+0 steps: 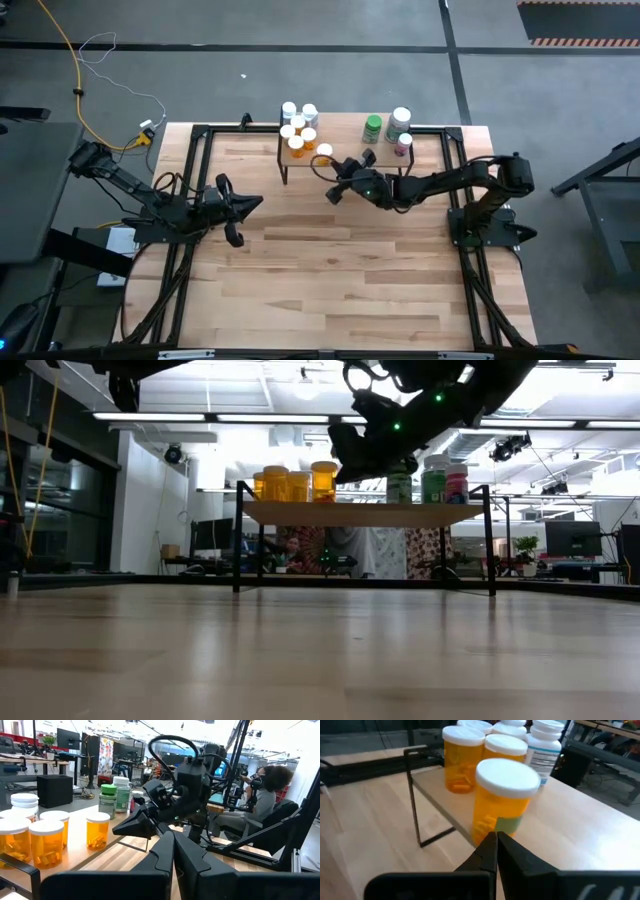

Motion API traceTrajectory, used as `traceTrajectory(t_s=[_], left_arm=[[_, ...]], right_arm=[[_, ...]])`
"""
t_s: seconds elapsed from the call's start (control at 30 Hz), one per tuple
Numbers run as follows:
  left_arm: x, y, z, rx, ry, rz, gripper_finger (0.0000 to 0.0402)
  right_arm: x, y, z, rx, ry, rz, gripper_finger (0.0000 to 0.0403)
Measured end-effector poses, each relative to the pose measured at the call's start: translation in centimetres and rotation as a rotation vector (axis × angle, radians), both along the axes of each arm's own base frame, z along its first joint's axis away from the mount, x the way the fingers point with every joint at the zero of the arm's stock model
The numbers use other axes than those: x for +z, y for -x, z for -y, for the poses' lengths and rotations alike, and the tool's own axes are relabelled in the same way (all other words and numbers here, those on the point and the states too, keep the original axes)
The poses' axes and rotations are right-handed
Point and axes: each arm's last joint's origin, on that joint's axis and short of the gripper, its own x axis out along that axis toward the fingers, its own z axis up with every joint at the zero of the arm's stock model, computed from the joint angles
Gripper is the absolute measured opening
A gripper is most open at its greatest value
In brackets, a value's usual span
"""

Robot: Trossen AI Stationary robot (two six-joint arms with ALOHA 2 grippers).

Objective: Pick and place medicine bottles onto shelf by color
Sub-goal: Put the orange pill bottle on the shelf

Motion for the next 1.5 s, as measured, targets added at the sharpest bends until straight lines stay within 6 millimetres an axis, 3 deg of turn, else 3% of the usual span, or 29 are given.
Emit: traceTrajectory(t_s=[0.17,0.47,1.13,1.37,1.5], left_arm=[[0.0,0.0,0.0,0.0,0.0,0.0,0.0],[-0.1,0.0,0.0,0.0,-0.004,-0.008,0.0],[-0.2,0.0,0.0,0.0,-0.009,-0.022,0.0],[-0.2,0.0,0.0,0.0,-0.01,-0.025,0.0],[-0.3,0.0,0.0,0.0,-0.012,-0.029,0.0]], right_arm=[[0.4,-0.3,0.8,0.115,-0.064,0.065,0.0],[0.4,-0.1,2.3,0.102,-0.076,0.08,0.0],[0.8,-0.1,3.8,0.148,-0.112,0.137,0.0],[0.7,-0.1,3.8,0.231,-0.103,0.112,0.0],[0.5,0.0,3.7,0.257,-0.084,0.01,0.0]])
